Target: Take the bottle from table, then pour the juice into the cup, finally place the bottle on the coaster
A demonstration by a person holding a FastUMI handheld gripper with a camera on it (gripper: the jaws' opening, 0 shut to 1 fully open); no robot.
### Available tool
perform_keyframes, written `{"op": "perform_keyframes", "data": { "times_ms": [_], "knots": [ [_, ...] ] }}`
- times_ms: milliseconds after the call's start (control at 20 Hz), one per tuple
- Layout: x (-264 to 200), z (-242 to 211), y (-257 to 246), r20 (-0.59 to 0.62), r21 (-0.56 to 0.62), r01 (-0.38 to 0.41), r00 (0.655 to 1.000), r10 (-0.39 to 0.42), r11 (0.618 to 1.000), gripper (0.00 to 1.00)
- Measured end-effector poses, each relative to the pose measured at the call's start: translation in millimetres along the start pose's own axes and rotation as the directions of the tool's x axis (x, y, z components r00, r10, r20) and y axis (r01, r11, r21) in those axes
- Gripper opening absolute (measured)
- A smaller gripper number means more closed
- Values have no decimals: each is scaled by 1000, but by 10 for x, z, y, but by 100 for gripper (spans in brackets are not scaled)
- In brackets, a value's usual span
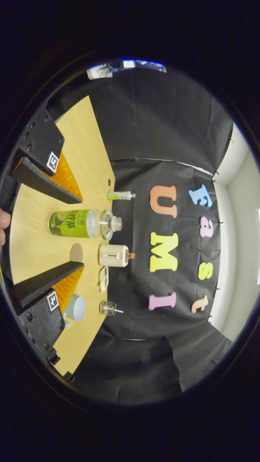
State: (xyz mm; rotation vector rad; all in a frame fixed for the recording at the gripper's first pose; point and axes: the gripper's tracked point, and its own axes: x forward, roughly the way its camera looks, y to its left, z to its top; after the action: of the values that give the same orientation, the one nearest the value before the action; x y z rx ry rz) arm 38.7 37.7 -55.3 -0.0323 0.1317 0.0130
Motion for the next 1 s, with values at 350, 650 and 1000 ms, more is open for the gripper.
{"op": "perform_keyframes", "data": {
  "times_ms": [350, 650, 1000],
  "knots": [
    [423, -300, 105, -110, -12, 8, 994, -9, 1000, 100],
    [730, -403, 107, -162, -12, 23, 987, -25, 1000, 100],
    [972, -366, 151, -181, -10, 9, 983, -11, 1000, 100]
  ]
}}
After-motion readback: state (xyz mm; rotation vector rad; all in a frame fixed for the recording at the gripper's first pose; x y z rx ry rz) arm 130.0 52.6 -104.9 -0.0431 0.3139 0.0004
